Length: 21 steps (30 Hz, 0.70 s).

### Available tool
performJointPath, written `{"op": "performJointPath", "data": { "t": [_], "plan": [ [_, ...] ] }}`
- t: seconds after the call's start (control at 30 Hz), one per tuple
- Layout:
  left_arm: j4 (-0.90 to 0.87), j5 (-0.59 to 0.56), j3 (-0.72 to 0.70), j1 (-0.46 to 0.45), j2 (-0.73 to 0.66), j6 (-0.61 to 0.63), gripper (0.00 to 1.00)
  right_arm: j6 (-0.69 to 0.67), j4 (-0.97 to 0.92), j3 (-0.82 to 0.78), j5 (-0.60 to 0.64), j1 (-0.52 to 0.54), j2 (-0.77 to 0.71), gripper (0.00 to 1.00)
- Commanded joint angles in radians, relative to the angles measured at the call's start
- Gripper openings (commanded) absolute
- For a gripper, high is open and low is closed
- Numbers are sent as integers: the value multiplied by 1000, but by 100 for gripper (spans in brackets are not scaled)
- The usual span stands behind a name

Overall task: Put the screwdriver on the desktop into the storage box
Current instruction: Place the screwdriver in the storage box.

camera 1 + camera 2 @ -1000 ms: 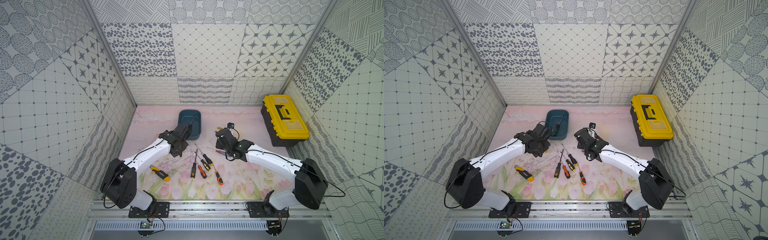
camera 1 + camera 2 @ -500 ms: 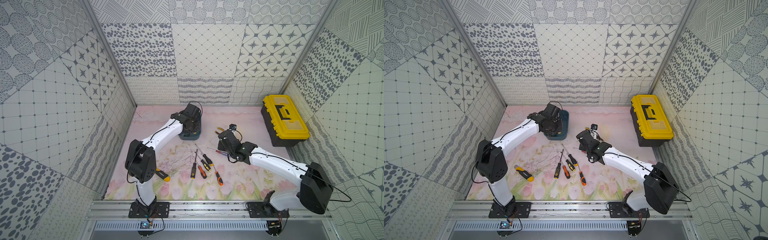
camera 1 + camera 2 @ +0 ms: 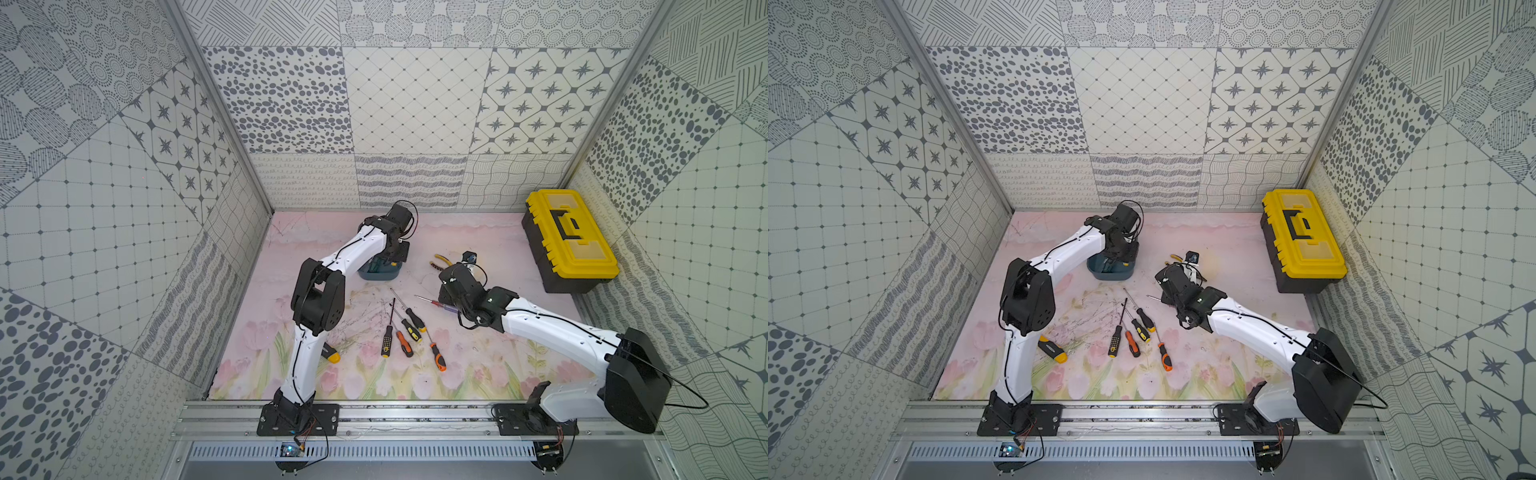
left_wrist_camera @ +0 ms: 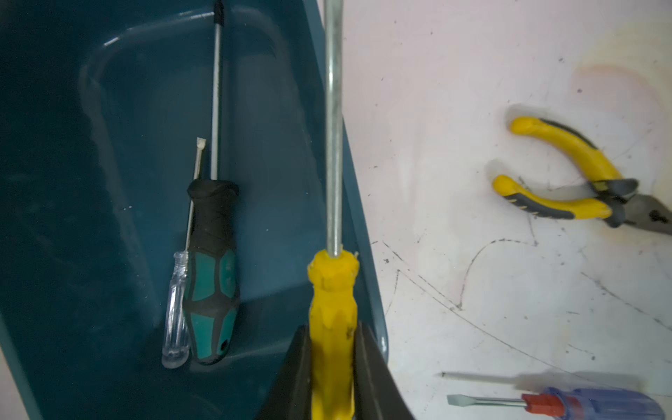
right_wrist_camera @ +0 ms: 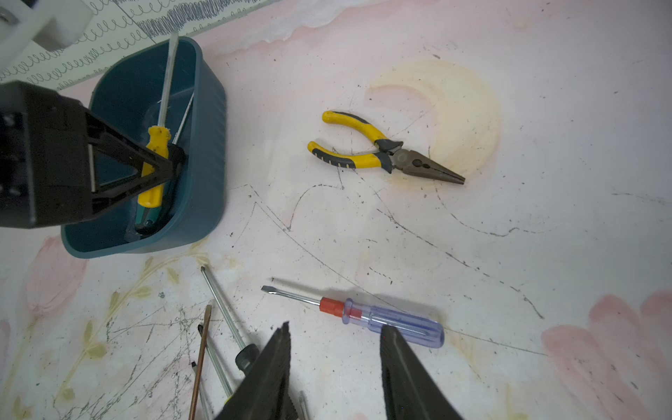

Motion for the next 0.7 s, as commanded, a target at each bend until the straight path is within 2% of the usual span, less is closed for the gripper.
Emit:
{"op": "performJointPath", "data": {
  "t": [0.0,0.2,0.23,0.37,0.53,0.67],
  "plan": [
    [-73,-67,20,10,31,136,0,16,-1,-9,20,-1,-19,44],
    [-81,-52,12,31,50,114,2,24,-29,-24,26,-1,-24,44],
    [-82,-47,12,31,55,112,5,24,-31,-24,27,-1,-25,44],
    [-76,-29,15,34,58,105,40,25,-39,-14,35,0,-20,46],
    [-67,-28,37,36,-6,82,57,5,-42,10,41,0,-9,47],
    [6,-42,-41,56,-149,25,73,6,-44,20,40,-1,3,47]
  ]
}}
